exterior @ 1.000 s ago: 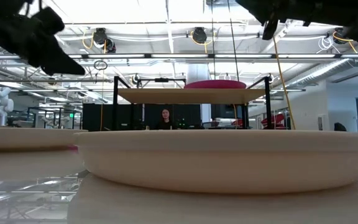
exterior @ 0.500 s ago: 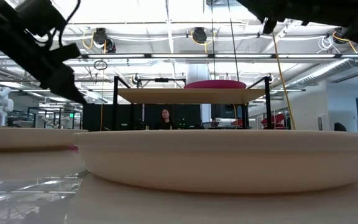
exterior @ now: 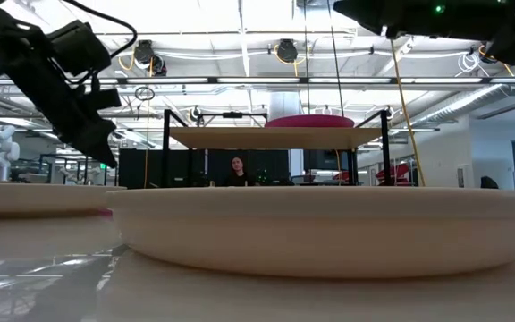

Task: Place and stack plates onto a shelf
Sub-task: Stack the pink plate on top of the pink plate on the shelf, then stack the pink plate on top of pink plate on the shelf

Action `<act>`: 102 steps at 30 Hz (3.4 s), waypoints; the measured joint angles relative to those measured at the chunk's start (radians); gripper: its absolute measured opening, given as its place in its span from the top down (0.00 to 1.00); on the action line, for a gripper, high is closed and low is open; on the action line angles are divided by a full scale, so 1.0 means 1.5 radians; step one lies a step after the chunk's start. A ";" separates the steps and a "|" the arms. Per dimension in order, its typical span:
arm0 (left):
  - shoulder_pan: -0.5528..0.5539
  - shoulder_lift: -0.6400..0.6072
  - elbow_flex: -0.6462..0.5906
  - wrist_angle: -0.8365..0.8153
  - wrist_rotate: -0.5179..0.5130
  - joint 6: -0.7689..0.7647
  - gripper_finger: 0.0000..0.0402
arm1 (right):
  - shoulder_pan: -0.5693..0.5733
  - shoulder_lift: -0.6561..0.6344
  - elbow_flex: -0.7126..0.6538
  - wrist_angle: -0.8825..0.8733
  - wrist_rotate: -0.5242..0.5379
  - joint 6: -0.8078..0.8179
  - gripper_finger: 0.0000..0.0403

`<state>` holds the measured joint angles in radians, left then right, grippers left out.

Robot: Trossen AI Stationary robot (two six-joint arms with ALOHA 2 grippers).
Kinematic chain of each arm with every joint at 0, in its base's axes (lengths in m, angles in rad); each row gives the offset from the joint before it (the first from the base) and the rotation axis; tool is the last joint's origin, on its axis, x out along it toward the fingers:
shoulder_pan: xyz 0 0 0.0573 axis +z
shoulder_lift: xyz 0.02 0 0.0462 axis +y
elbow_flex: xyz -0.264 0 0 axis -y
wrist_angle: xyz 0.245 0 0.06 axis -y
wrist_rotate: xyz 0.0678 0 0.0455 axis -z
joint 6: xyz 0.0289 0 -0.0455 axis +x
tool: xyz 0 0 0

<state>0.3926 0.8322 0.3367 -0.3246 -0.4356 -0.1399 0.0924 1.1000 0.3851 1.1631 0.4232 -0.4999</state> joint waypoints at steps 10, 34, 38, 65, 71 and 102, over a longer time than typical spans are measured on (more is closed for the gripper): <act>0.046 0.000 0.000 0.002 0.014 0.052 0.56 | -0.016 -0.001 0.000 0.072 0.121 -0.104 0.79; 0.095 0.278 0.150 -0.137 0.059 0.065 0.50 | -0.066 -0.060 0.002 -0.004 0.082 -0.019 0.79; 0.112 0.295 0.150 -0.136 0.063 0.073 0.50 | -0.066 -0.104 0.049 -0.146 0.014 0.058 0.79; 0.154 0.290 0.149 -0.134 0.051 0.092 0.99 | -0.065 -0.139 0.165 -0.439 -0.144 0.159 0.79; 0.142 0.231 0.157 -0.141 0.025 0.084 0.99 | -0.065 -0.139 0.165 -0.439 -0.143 0.149 0.79; -0.064 0.299 0.500 -0.512 0.037 0.046 0.95 | -0.065 -0.139 0.165 -0.442 -0.143 0.150 0.79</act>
<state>0.2961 1.2801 1.0862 -1.0921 -0.3804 -0.0704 -0.0048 0.8917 0.6319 0.5003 0.2081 -0.2745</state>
